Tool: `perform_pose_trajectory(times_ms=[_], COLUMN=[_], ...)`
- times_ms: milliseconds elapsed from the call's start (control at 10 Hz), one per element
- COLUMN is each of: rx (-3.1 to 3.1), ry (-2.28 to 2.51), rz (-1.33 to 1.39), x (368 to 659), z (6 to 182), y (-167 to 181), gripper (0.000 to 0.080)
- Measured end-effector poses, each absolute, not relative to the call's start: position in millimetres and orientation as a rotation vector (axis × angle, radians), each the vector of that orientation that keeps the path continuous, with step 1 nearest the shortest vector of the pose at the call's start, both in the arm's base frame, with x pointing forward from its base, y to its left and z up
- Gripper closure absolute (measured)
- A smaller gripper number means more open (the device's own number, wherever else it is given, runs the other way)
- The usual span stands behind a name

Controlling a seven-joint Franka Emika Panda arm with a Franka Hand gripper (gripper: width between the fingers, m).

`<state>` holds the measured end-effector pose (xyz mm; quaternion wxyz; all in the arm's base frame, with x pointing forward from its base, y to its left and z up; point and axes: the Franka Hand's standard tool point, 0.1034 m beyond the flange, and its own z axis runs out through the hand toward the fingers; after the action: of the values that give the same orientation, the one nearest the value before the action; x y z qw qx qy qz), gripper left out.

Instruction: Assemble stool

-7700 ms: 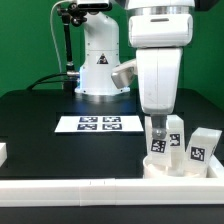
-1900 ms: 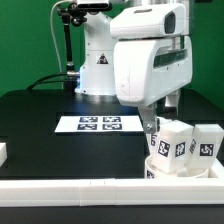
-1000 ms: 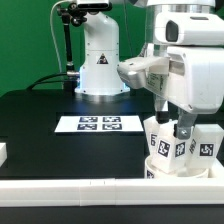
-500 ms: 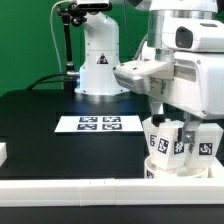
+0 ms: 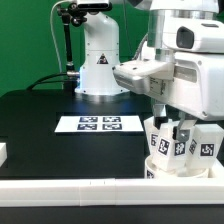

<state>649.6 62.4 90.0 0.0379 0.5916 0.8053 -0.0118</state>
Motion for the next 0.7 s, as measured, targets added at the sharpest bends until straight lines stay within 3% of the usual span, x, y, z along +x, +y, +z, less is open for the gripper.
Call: perform_pose_trajectory(times_ms=[100,700], rx=[1.817,1.871], ry=[2.470,2.428], rz=[-0.037,-0.035], x=[649.5,649.7], z=[89.4,89.2], y=[61.5,58.8], gripper=[0.0465,0.0463])
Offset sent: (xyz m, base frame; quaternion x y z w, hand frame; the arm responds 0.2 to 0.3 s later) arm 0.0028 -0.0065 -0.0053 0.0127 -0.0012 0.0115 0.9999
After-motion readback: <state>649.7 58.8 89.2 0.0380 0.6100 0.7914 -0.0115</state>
